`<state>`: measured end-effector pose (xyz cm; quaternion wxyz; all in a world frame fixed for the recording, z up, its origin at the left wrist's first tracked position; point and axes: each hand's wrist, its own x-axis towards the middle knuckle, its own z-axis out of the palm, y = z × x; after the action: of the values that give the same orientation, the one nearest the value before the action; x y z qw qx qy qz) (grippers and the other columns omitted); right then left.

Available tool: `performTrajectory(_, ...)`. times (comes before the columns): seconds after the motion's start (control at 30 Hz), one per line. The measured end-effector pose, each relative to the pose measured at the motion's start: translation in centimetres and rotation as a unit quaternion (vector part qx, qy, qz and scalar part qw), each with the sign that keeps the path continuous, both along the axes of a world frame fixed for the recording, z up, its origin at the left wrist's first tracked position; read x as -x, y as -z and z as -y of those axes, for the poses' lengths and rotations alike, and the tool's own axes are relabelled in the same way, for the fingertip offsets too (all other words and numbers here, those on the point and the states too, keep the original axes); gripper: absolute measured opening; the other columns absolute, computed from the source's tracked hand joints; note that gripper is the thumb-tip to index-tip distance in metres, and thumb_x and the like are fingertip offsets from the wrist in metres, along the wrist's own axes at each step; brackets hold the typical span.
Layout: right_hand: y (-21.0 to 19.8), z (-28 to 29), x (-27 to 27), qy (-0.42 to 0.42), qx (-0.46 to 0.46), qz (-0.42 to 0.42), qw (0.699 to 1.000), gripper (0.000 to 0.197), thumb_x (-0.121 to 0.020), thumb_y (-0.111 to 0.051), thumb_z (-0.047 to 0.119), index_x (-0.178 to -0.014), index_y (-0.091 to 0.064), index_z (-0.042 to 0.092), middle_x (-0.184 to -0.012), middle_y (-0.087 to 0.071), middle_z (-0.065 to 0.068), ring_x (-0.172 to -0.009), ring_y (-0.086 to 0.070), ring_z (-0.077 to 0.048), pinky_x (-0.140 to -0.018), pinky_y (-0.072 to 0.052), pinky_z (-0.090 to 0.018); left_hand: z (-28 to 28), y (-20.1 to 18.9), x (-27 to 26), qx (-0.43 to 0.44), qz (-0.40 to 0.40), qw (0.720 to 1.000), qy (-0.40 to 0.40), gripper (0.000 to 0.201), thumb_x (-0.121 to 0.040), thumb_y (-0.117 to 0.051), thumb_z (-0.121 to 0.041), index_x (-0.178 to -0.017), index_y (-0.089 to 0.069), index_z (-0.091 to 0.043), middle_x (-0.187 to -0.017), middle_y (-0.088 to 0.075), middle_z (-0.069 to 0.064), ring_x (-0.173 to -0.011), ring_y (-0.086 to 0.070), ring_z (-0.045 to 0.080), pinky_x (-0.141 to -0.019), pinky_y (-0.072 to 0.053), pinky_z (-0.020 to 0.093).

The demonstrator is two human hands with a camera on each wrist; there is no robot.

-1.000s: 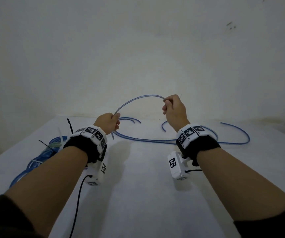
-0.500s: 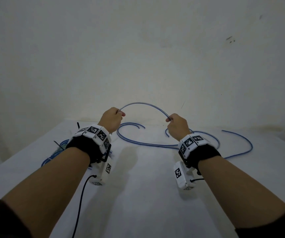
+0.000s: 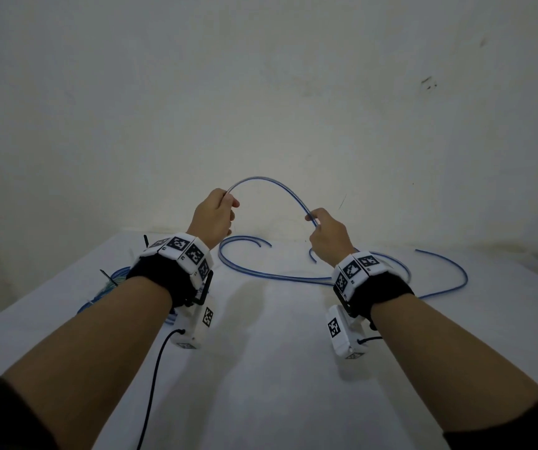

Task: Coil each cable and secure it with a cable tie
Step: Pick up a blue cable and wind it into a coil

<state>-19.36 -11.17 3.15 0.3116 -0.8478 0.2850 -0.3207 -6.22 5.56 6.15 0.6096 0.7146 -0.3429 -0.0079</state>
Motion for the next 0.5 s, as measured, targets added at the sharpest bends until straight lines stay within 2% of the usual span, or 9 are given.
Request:
performTrajectory(0.1, 0.0, -0.3, -0.3, -0.009, -0.005, 0.009, 1.0, 0.037, -0.089, -0.029, -0.005, -0.119, -0.047, 0.008, -0.083, -0.049, -0.014, -0.066, -0.043, -0.025, -0.059, -0.036, -0.031, -0.3, -0.1, 0.3, -0.001, 0.008, 1.0, 0.004, 0.023, -0.099, -0.035, -0.024, -0.091, -0.053, -0.011, -0.067, -0.045, 0.001, -0.054, -0.039, 0.015, -0.05, -0.033, 0.024)
performTrajectory(0.17, 0.1, -0.5, -0.5, -0.017, -0.005, 0.019, 1.0, 0.026, -0.094, -0.035, 0.004, -0.118, -0.046, 0.007, -0.076, -0.049, -0.008, -0.063, -0.044, -0.023, -0.061, -0.037, -0.031, -0.4, -0.1, 0.3, -0.005, 0.017, 1.0, -0.004, 0.024, -0.099, -0.035, -0.024, -0.092, -0.053, -0.011, -0.068, -0.046, -0.002, -0.055, -0.04, 0.012, -0.051, -0.032, 0.025)
performTrajectory(0.27, 0.1, -0.7, -0.7, -0.012, 0.0, 0.012, 1.0, 0.018, -0.096, -0.047, 0.018, -0.109, -0.049, 0.006, -0.07, -0.044, 0.001, -0.069, -0.047, -0.021, -0.066, -0.038, -0.029, -0.4, 0.1, 0.2, 0.003, 0.0, 1.0, -0.015, 0.025, -0.099, -0.037, -0.026, -0.093, -0.055, -0.009, -0.07, -0.048, -0.005, -0.058, -0.042, 0.01, -0.054, -0.033, 0.024)
performTrajectory(0.4, 0.2, -1.0, -1.1, -0.008, 0.007, 0.0, 1.0, 0.012, -0.094, -0.051, 0.02, -0.093, -0.05, 0.008, -0.069, -0.044, 0.003, -0.072, -0.047, -0.021, -0.065, -0.037, -0.027, -0.5, 0.1, -0.2, 0.019, -0.039, 0.999, -0.02, 0.029, -0.098, -0.035, -0.021, -0.079, -0.056, -0.011, -0.068, -0.047, -0.001, -0.059, -0.041, 0.013, -0.054, -0.033, 0.026)
performTrajectory(0.5, 0.4, -1.2, -1.5, -0.011, 0.01, -0.009, 1.0, 0.011, -0.094, -0.052, 0.018, -0.09, -0.05, 0.008, -0.07, -0.044, 0.004, -0.073, -0.047, -0.02, -0.066, -0.037, -0.027, -0.8, 0.0, -0.3, 0.038, -0.068, 0.997, -0.014, 0.031, -0.094, -0.032, -0.011, -0.073, -0.054, -0.012, -0.066, -0.045, 0.003, -0.056, -0.038, 0.015, -0.051, -0.031, 0.024)
